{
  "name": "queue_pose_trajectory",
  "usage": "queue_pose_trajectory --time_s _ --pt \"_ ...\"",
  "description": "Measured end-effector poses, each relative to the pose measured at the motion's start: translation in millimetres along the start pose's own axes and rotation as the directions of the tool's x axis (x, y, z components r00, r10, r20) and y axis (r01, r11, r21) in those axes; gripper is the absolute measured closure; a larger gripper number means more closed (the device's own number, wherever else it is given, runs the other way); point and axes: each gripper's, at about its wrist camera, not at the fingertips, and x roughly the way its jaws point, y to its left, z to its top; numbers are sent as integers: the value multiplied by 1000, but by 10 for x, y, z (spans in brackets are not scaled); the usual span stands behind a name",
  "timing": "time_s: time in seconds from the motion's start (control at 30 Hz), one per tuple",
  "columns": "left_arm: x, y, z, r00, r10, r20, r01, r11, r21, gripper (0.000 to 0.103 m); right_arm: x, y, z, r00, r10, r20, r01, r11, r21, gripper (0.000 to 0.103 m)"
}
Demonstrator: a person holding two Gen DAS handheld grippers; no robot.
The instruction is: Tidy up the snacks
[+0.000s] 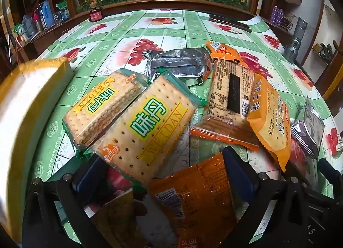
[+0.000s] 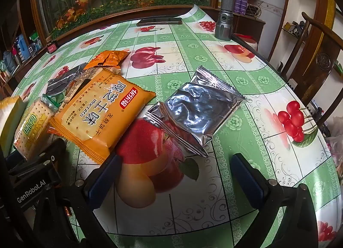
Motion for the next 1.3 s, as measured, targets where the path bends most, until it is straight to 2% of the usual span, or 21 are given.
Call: queue_pose_trajectory --time_s 0.07,1.07,1.3 --pt "25 -29 22 999 18 -29 -18 1000 19 0 -1 -1 -1 1000 1 1 -1 1000 1 0" --pt "17 -29 17 1000 19 -22 -19 1000 18 0 8 5 -1 1000 -1 -1 1 1000 0 0" --pt "10 -55 11 997 69 -26 -70 996 -57 0 5 8 -27 1000 -1 -14 2 1000 11 0"
